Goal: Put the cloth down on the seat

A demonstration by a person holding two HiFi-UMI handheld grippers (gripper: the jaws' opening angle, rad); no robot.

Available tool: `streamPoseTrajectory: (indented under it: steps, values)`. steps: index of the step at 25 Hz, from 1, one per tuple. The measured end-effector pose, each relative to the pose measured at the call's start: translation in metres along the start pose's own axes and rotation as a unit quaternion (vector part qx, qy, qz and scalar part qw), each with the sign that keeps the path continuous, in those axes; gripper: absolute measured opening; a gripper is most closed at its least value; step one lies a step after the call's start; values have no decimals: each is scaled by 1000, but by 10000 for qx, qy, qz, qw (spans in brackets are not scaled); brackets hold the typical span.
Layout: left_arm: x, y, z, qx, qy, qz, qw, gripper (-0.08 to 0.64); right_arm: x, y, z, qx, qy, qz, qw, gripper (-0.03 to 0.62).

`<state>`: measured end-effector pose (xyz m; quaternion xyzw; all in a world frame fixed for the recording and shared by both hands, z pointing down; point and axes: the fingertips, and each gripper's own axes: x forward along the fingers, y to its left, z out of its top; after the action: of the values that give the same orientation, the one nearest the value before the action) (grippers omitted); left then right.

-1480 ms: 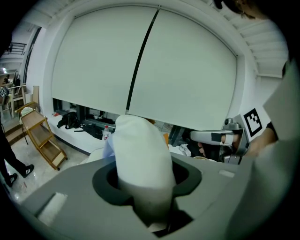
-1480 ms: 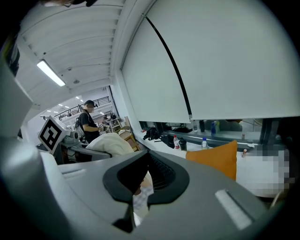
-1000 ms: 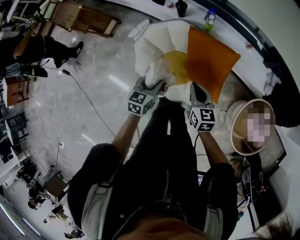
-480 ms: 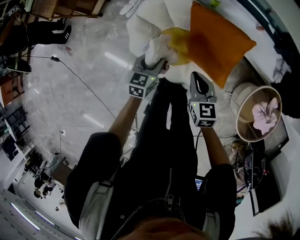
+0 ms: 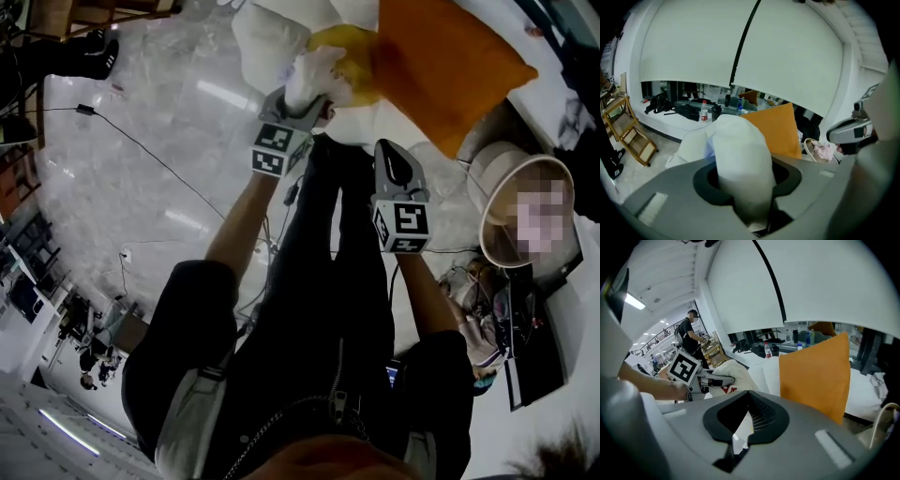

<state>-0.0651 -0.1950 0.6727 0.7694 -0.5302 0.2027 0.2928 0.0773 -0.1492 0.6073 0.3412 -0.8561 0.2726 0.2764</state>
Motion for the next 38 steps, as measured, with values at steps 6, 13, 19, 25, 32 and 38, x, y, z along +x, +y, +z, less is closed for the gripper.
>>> streamPoseTrajectory:
  steps: [6,13,19,25,32,38]
  values:
    - [34,18,-33,-138,209,-36,9997,172,24,-5,-29,535,265,-85,9982,2]
    - [70,30,-69,-114,405,-109,9991,172,62,-22,-55,634,360,-161,9972,2]
    - [107,47,-102,-74,548,-222,9982,172,114,-37,-80,810,437,-356,9951,2]
    - [136,55,-128,-355,547,-207,9977,172,153,-41,-91,1070,391,-350,9929,2]
    - [170,65,-164,-384,665,-268,9967,170,176,-66,-111,1133,498,-607,9904,2]
    - [207,64,-208,-302,901,-305,9950,172,187,-77,-133,1200,515,-680,9891,2]
